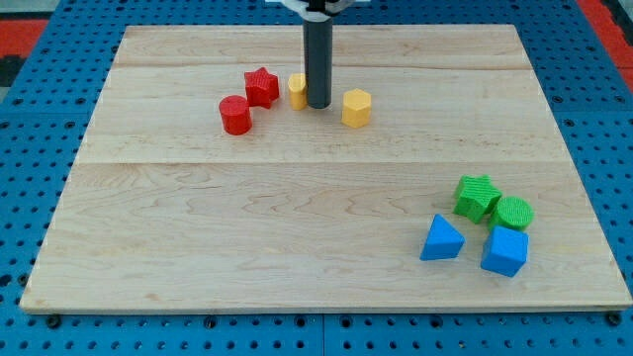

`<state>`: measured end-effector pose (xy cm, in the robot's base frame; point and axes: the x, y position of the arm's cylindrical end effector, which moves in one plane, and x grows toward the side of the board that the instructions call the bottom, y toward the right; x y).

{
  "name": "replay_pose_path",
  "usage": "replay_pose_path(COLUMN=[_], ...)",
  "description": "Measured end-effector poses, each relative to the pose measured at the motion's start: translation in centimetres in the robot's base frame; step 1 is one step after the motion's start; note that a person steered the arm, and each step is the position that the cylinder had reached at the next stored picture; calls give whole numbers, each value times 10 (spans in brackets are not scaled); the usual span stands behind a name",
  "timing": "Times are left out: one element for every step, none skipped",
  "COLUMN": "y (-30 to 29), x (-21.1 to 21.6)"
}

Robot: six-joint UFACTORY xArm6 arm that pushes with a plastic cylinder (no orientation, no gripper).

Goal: Slide both the yellow blocks diagonal to each other

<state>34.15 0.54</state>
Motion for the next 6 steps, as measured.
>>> replay_pose_path(y=[11,20,2,-40,-58,-31], x=[-14,-14,22,33,20,15])
